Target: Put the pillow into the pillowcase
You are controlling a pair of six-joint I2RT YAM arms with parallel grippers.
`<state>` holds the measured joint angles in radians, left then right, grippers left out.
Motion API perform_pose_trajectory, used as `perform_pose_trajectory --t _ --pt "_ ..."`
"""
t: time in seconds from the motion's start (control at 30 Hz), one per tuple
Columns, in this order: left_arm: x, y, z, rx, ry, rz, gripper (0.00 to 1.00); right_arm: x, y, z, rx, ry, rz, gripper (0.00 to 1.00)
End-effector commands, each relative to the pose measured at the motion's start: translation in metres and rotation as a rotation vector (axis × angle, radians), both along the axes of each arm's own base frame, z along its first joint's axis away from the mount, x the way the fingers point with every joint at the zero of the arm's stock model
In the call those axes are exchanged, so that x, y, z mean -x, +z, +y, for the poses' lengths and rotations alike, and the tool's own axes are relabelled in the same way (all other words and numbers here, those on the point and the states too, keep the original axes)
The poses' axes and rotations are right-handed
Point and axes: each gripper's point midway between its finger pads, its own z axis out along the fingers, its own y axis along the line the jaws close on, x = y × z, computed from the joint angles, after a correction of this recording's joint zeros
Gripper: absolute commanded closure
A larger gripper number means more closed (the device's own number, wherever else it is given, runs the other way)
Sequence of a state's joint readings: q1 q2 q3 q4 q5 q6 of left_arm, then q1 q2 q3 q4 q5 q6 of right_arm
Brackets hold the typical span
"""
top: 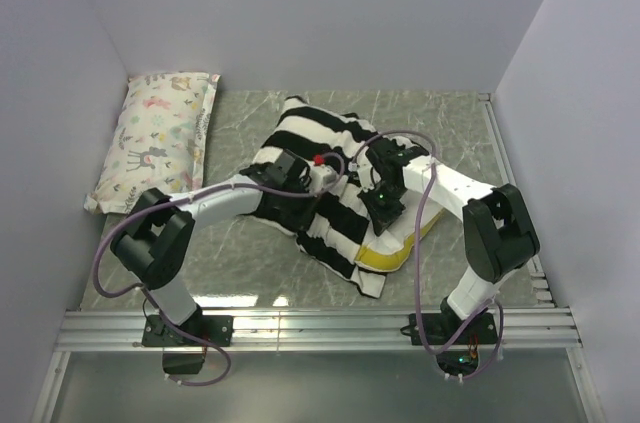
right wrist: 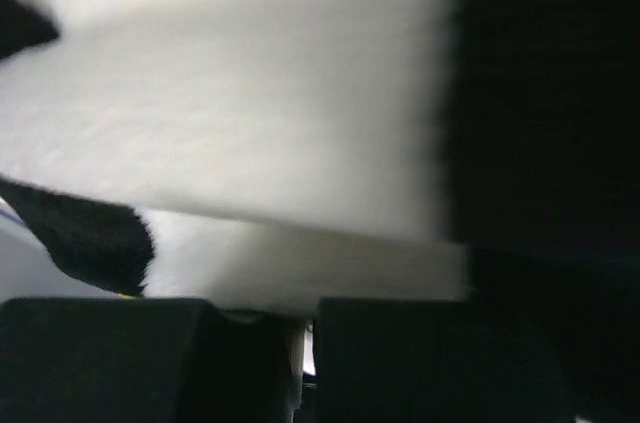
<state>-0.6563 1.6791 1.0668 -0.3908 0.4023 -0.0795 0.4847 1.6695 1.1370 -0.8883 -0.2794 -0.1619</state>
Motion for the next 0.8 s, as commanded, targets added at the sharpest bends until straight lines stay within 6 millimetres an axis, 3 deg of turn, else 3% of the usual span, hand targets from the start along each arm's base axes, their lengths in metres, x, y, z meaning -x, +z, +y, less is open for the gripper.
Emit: perform_pose_trajectory --t 0.0,0.07,0.1,0.13,0.17,0.2,0.3,0.4,0.43,0.5,0.53,0.57,0.63,0.77 --pt "0.071 0.009 -0.02 0.059 -0.217 0.145 0.99 -0.057 0.029 0.068 -0.296 -0.054 -0.149 1.0" --pt "0.054 0.007 -0.01 0.02 -0.163 0.098 0.91 -0.057 0.031 0.068 -0.301 -0.061 -0.149 1.0" --pt "0.032 0.014 0.0 0.023 -0.098 0.063 0.77 -0.058 0.03 0.067 -0.296 -0.065 -0.155 1.0" --pt "0.017 0.02 0.008 0.028 -0.055 0.041 0.73 -0.054 0.026 0.065 -0.291 -0.065 -0.148 1.0" --pt "-0.013 0.032 0.028 0.036 0.035 0.001 0.68 -0.055 0.028 0.063 -0.293 -0.073 -0.156 1.0" --pt "-0.028 0.04 0.038 0.038 0.081 -0.022 0.61 -0.054 0.028 0.061 -0.293 -0.076 -0.157 1.0" --pt "-0.065 0.072 0.075 -0.007 0.207 -0.136 0.5 -0.048 0.031 0.056 -0.302 -0.091 -0.155 1.0" --pt "-0.072 0.094 0.095 -0.073 0.23 -0.26 0.42 -0.045 0.044 0.052 -0.313 -0.093 -0.173 1.0" --pt "-0.07 0.095 0.098 -0.082 0.237 -0.265 0.41 -0.045 0.053 0.05 -0.322 -0.092 -0.189 0.88" --pt "-0.062 0.096 0.103 -0.1 0.234 -0.256 0.39 -0.045 0.063 0.043 -0.317 -0.099 -0.202 0.76" --pt "-0.06 0.094 0.103 -0.101 0.236 -0.246 0.39 -0.045 0.072 0.04 -0.322 -0.102 -0.223 0.52" --pt "-0.055 0.088 0.102 -0.101 0.233 -0.224 0.39 -0.047 0.076 0.034 -0.318 -0.114 -0.234 0.47" --pt "-0.053 0.08 0.099 -0.102 0.235 -0.2 0.39 -0.043 0.084 0.027 -0.307 -0.112 -0.249 0.39" --pt "-0.055 0.051 0.086 -0.11 0.254 -0.115 0.38 -0.027 0.072 0.016 -0.255 -0.094 -0.186 0.39"
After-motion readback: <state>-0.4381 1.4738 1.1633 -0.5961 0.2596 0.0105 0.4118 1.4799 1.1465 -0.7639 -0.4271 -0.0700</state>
